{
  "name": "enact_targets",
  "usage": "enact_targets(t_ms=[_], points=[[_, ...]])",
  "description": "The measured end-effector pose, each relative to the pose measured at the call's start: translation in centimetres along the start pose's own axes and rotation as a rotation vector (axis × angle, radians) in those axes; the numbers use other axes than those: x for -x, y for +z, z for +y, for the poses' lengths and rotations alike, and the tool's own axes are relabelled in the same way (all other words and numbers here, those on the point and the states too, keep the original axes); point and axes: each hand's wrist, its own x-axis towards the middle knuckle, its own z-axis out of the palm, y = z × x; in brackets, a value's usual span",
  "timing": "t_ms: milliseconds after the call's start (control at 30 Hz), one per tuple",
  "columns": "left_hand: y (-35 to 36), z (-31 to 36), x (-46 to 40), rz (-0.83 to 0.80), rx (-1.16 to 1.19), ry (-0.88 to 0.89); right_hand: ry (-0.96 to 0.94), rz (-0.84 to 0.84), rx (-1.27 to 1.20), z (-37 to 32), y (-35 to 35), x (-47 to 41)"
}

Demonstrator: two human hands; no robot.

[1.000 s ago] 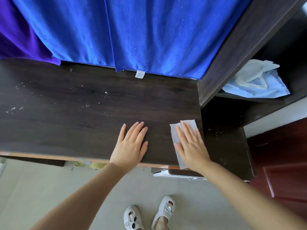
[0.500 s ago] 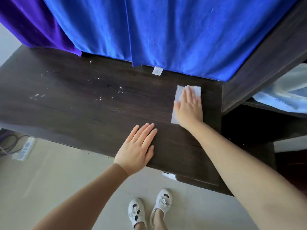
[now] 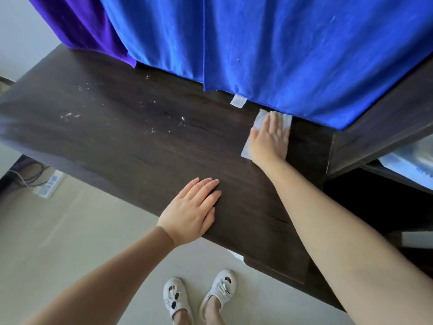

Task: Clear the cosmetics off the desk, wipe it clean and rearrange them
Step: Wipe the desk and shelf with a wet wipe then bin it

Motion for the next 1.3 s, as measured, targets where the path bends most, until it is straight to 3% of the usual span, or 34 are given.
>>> enact_targets(t_ms=[100, 167, 233, 300, 400, 600, 833, 933, 1033, 1133, 1200, 1300], points=[[-0.1, 0.0, 0.0, -0.007, -0.008, -0.003, -0.423, -0.094, 0.049, -2.8, 0.4, 1.0], [-0.2, 0.1, 0.0, -0.011, -0.013, -0.005, -0.520, -0.144, 0.077, -0.6, -0.2, 0.6], [-0.2, 0.1, 0.0, -0.003, -0.014, -0.009, -0.344, -0.097, 0.057, 3.7, -0.9, 0.2], [-0.2, 0.1, 0.0, 0.011, -0.007, -0.006, -0.035, 0.005, 0.030, 7.8, -1.5, 0.5], [-0.2, 0.0, 0.0, 0.030, -0.006, 0.007, 0.197, -0.026, -0.013, 8.6, -1.8, 1.9], [-0.1, -0.2, 0.0, 0.027, 0.032, 0.020, 0.237, -0.044, 0.067, 7.2, -0.5, 7.2], [-0.1, -0.3, 0.2, 0.054, 0.074, 0.027, 0.245, -0.013, 0.049, 4.5, -1.0, 3.8], [-0.4, -0.8, 0.4, 0.138, 0.257, 0.029, 0.025, -0.015, 0.083, -1.2, 0.5, 5.8], [-1.0, -3.2, 1.7, 0.228, 0.464, -0.028, -0.348, -0.076, 0.095, -7.0, 1.9, 9.6], [-1.7, -8.1, 3.7, 0.224, 0.446, -0.070, -0.620, -0.170, 0.089, -8.3, 1.7, 11.1], [-2.1, -12.1, 4.7, 0.198, 0.373, -0.078, -0.493, -0.071, 0.039, -6.9, 1.8, 10.5], [-2.8, -17.7, 5.6, 0.160, 0.279, -0.113, 0.123, 0.085, 0.010, -4.0, 1.8, 9.7]])
